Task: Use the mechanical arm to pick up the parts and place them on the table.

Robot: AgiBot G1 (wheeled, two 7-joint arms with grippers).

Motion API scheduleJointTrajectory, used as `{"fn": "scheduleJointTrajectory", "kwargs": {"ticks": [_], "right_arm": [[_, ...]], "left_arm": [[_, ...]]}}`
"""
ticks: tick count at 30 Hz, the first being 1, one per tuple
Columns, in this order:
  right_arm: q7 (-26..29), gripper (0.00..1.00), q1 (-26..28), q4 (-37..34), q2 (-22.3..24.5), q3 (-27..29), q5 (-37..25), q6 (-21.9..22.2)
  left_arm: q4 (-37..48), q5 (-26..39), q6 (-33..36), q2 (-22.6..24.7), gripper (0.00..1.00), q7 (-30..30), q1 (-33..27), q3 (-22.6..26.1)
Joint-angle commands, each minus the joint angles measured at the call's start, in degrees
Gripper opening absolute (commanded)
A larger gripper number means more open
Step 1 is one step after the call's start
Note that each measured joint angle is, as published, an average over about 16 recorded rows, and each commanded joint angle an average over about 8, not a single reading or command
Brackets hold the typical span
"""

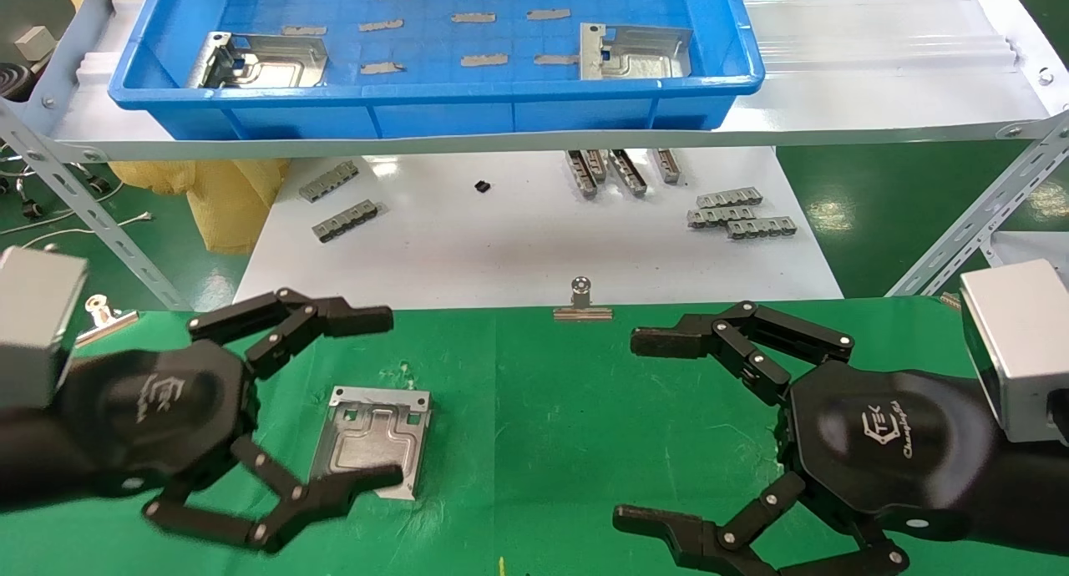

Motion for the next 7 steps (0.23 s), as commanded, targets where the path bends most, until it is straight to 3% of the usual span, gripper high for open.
{"fn": "scheduleJointTrajectory", "kwargs": {"ticks": [1, 7], "right_arm": [[0.0, 1.0, 0.0, 0.0, 0.0, 0.0, 0.0, 0.0], [0.0, 1.0, 0.0, 0.0, 0.0, 0.0, 0.0, 0.01]], "left_arm": [[-2.67, -0.52, -0.21, -0.72, 1.0, -1.62, 1.46, -1.28], [-7.21, -1.4, -0.52, -1.93, 1.0, -4.35, 3.92, -3.44]]}}
